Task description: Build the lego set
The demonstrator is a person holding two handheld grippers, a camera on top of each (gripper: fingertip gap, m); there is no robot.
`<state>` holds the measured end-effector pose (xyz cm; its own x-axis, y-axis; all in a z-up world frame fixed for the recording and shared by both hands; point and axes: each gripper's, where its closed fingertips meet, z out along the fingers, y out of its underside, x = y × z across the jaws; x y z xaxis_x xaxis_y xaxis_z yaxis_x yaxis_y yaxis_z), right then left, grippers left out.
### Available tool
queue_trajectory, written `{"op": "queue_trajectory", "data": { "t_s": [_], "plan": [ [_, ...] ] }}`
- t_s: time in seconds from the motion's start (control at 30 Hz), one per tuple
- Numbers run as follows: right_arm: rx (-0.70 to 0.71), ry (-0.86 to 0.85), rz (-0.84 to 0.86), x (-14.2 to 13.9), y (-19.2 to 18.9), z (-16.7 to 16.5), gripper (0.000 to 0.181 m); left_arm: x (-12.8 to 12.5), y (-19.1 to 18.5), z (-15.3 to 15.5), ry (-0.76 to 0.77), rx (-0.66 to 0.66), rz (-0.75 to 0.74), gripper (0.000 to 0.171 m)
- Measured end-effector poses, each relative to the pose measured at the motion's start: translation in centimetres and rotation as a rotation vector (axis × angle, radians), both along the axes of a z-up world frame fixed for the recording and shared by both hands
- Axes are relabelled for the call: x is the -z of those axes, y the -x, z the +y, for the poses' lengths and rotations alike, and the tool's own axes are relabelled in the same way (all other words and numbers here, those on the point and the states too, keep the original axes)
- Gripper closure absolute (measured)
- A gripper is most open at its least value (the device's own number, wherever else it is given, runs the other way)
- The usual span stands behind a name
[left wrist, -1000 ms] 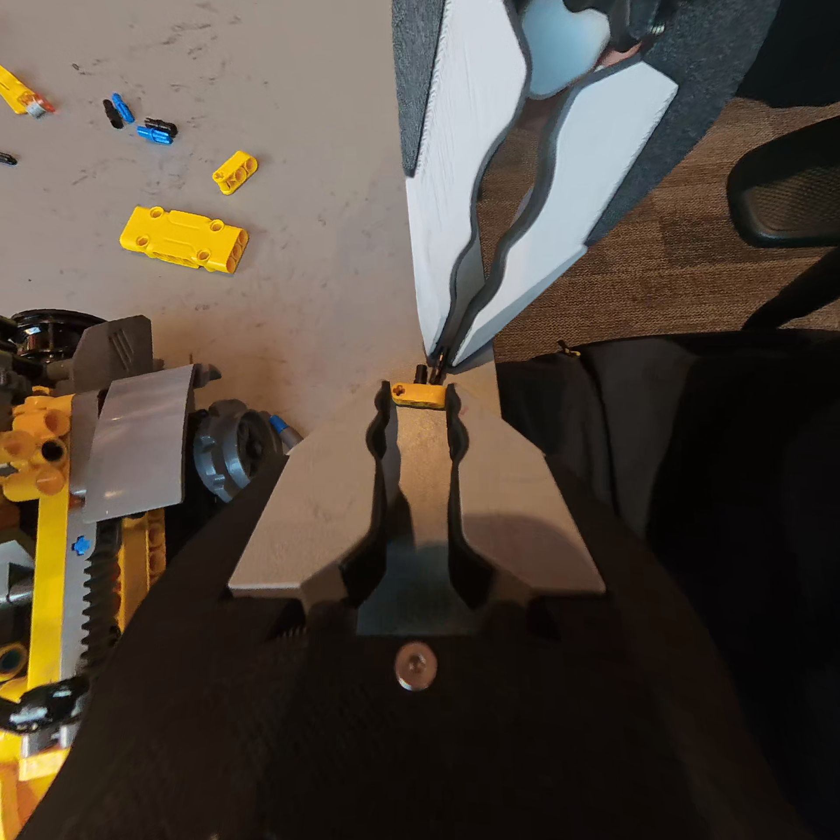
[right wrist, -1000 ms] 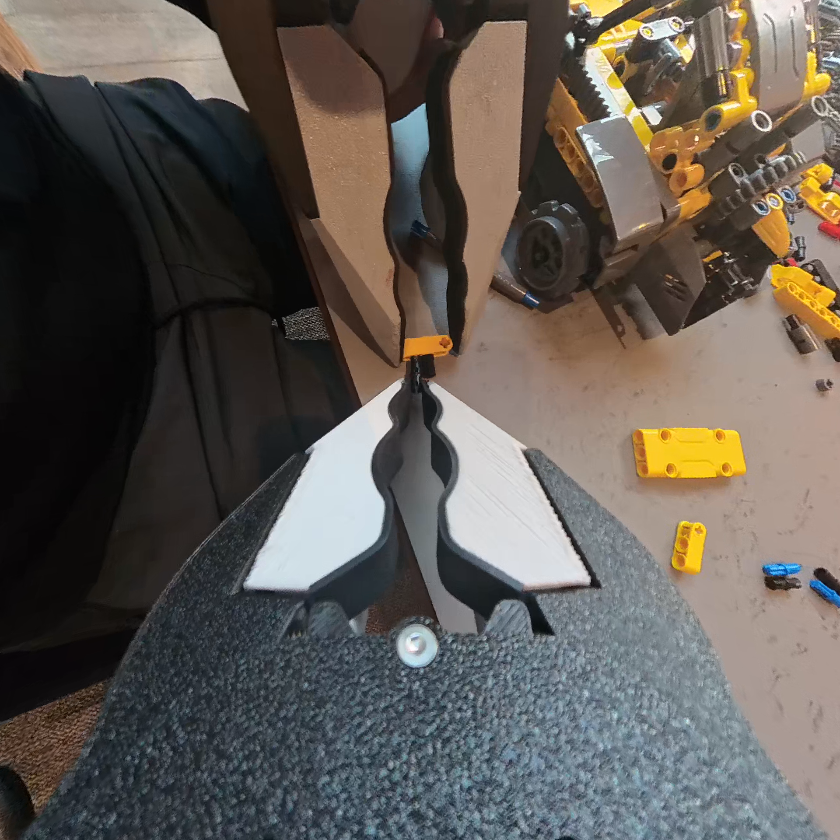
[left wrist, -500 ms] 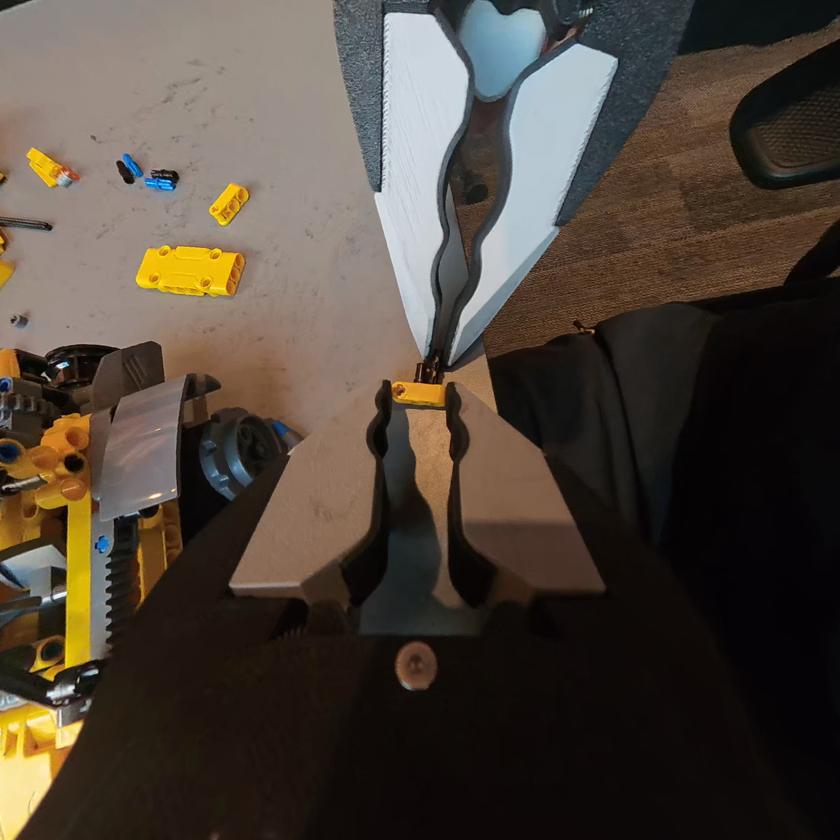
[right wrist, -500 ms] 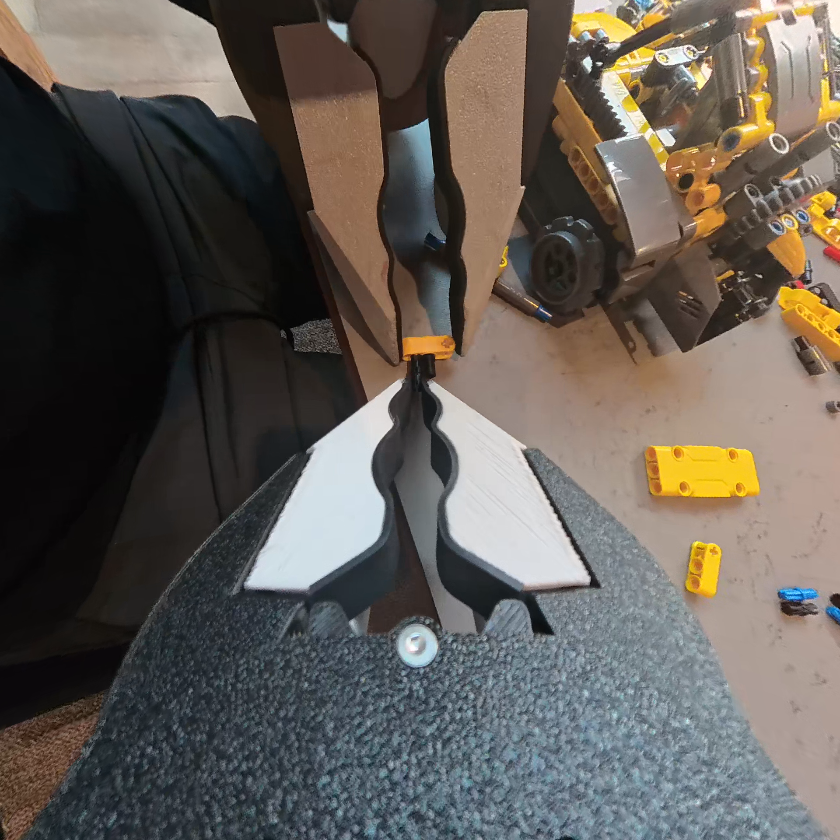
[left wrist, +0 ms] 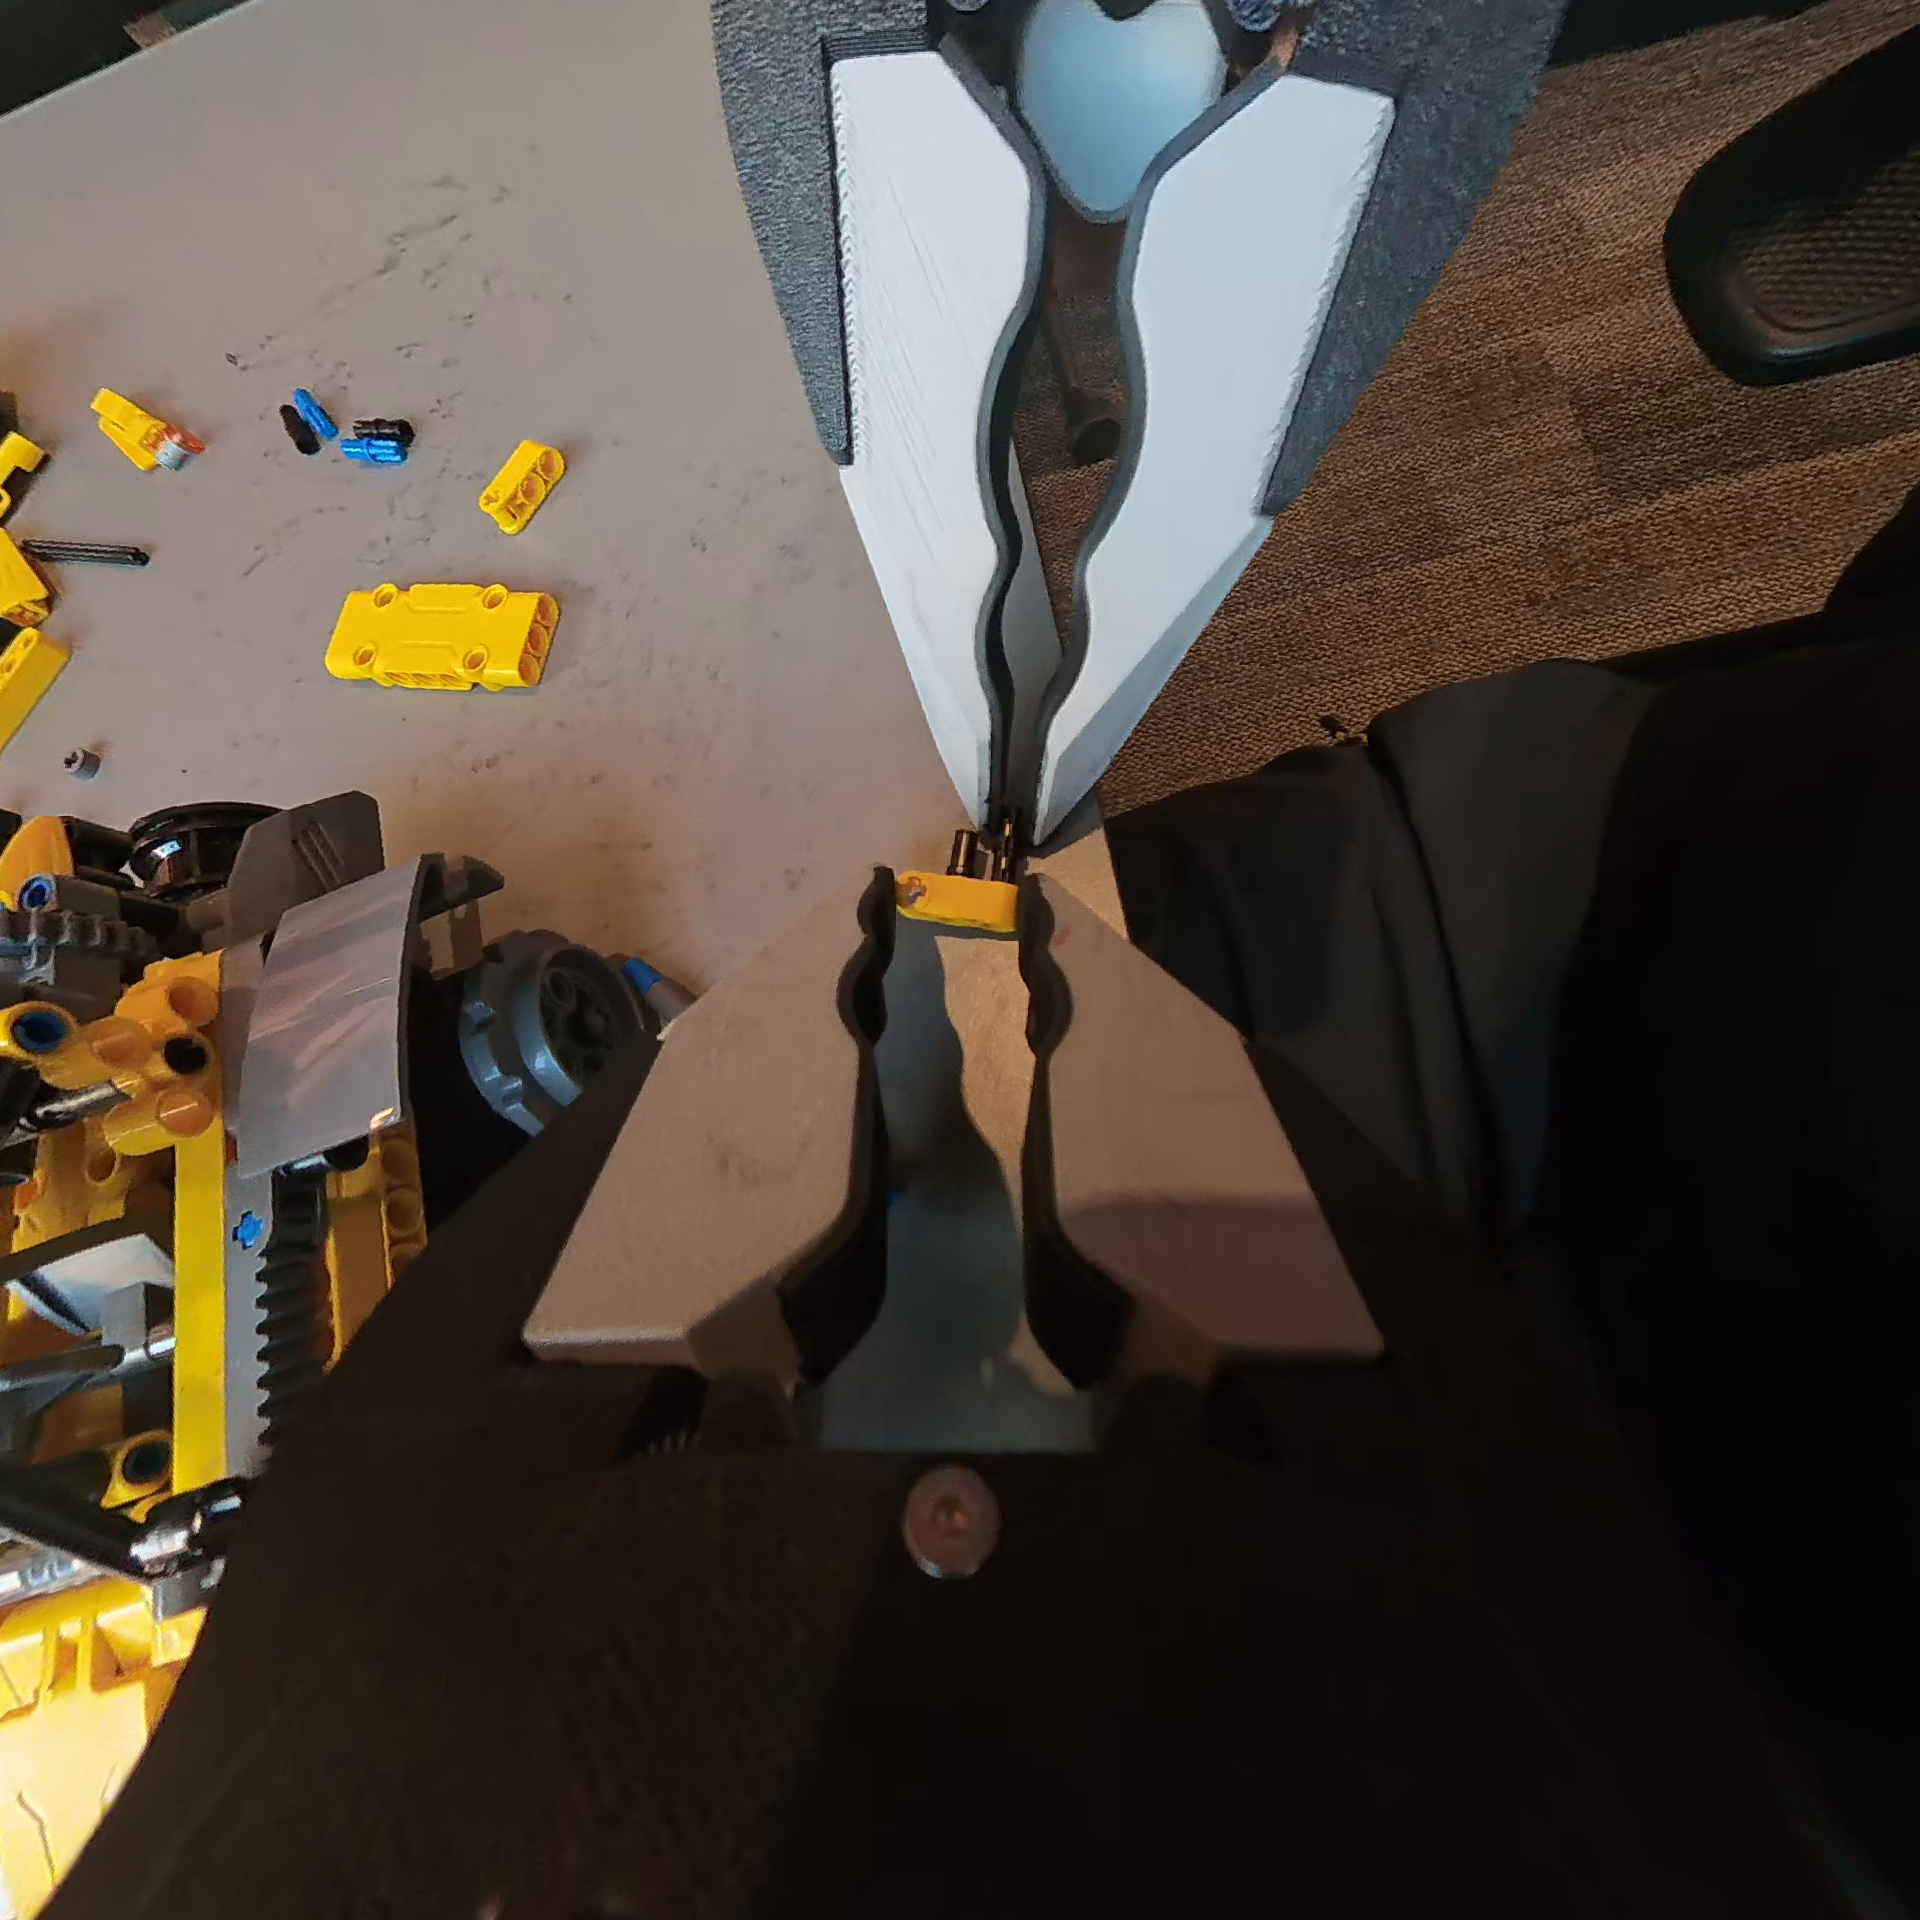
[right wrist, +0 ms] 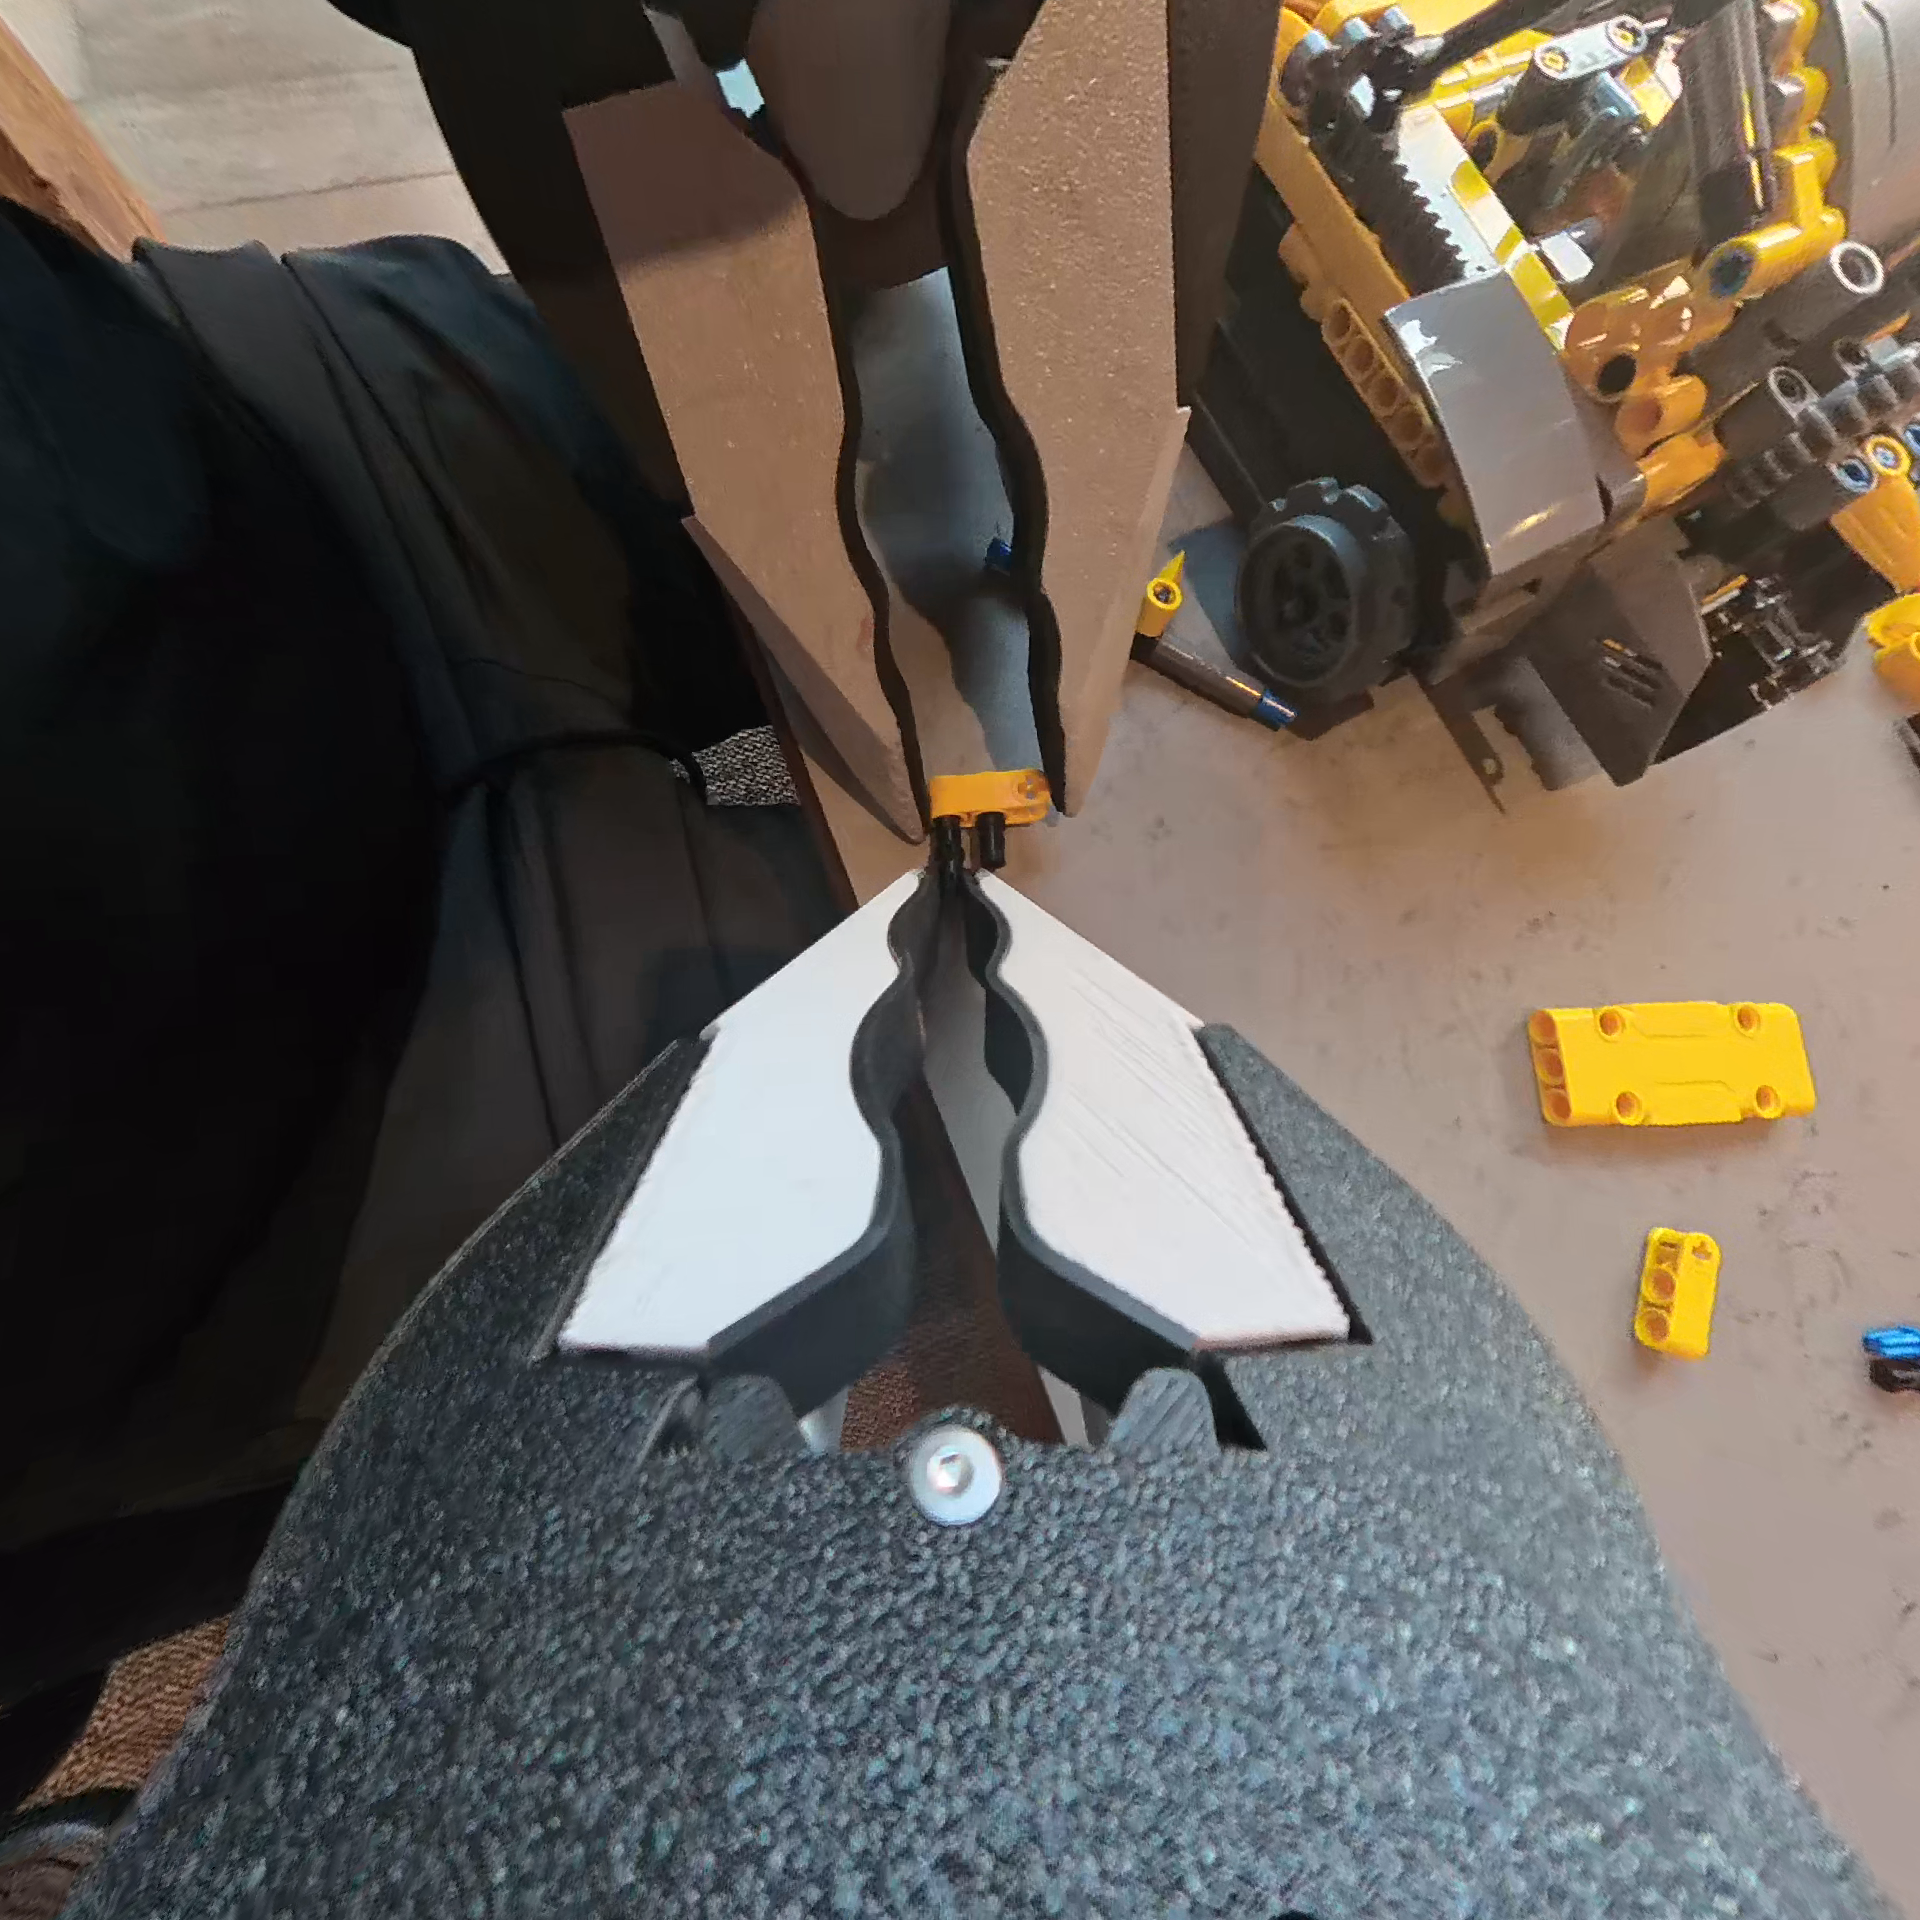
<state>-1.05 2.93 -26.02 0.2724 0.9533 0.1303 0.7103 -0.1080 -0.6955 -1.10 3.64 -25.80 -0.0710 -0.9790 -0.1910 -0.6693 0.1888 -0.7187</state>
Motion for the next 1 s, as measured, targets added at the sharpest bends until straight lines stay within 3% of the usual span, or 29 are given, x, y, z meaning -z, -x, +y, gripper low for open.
{"op": "queue_trajectory", "data": {
  "t_s": [0.2, 0.47, 0.9, 1.0],
  "plan": [
    [0.129, 0.125, 0.089, 0.1, 0.1, 0.1, 0.178, 0.0, 0.1, 0.2, -0.009, -0.045, 0.002, 0.15],
    [0.05, 0.003, -0.038, 0.0, 0.2, -0.1, 0.179, 0.0, 0.1, 0.2, -0.058, -0.05, 0.005, 0.15],
    [0.149, 0.585, 0.217, -0.1, 1.1, -0.2, 0.178, -0.1, 0.7, 0.1, -0.092, -0.023, -0.007, 0.151],
    [0.145, 0.592, 0.238, -0.2, 1.4, -0.2, 0.178, -0.1, 0.9, 0.0, -0.084, -0.01, -0.008, 0.151]
  ]
}}
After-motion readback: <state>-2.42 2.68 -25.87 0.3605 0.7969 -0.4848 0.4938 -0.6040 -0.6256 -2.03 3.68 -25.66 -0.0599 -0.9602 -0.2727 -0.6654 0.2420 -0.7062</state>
